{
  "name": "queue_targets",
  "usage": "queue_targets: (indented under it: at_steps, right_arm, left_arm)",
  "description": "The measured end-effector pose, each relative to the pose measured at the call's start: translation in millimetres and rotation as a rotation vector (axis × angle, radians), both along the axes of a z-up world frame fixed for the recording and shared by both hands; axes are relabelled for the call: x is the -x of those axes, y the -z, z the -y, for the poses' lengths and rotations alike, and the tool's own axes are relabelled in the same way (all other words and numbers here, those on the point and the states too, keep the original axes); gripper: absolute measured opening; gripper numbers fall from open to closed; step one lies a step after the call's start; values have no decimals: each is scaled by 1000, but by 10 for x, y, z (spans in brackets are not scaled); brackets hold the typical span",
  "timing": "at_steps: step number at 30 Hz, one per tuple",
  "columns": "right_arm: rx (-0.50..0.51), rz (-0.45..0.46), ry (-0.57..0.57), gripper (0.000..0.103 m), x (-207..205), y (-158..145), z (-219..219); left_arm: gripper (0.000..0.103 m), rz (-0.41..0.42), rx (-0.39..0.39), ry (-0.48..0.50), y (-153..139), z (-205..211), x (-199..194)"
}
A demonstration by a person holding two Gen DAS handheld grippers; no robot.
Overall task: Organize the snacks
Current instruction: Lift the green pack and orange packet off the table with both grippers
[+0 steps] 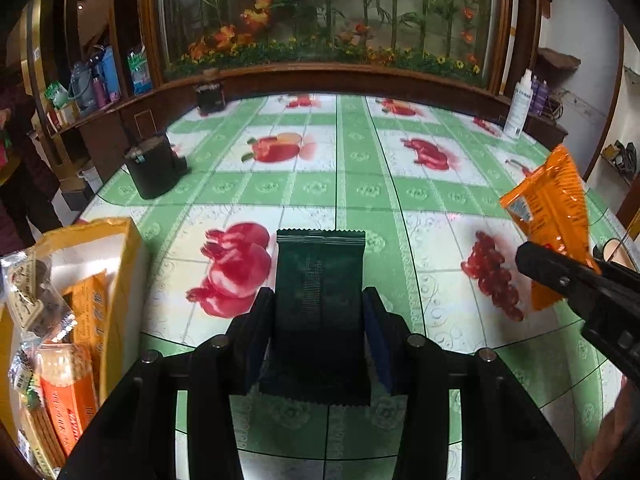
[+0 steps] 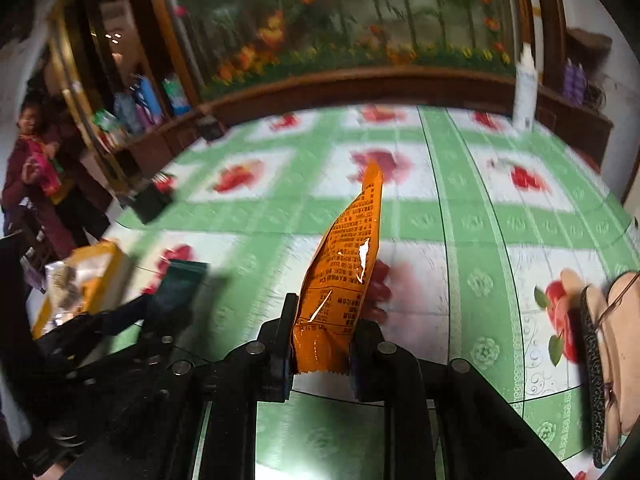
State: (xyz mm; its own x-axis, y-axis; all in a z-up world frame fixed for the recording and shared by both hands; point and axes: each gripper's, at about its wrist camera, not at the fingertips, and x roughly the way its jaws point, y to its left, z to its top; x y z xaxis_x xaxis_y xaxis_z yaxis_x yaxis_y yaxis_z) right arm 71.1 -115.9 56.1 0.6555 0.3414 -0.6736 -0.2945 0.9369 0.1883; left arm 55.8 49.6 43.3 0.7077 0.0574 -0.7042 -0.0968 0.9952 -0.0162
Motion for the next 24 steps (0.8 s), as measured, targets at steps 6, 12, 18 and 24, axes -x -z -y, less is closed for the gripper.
queue_targets:
  at_steps: [6, 12, 18, 24]
  right_arm:
    - [-30, 77, -32, 22, 221, -143, -107]
    - [-10, 122, -56, 22, 373, -180, -213]
    - [-23, 135, -61, 22, 432, -190, -218]
    - [-39, 133, -62, 22, 465, -185, -199]
  left_arm:
    - [43, 58, 10, -6, -119, -14, 67]
    - [43, 130, -29, -24, -229, 13, 157]
    - [43, 206, -72, -40, -336, 47, 255]
    - [43, 255, -86, -43, -411, 75, 333]
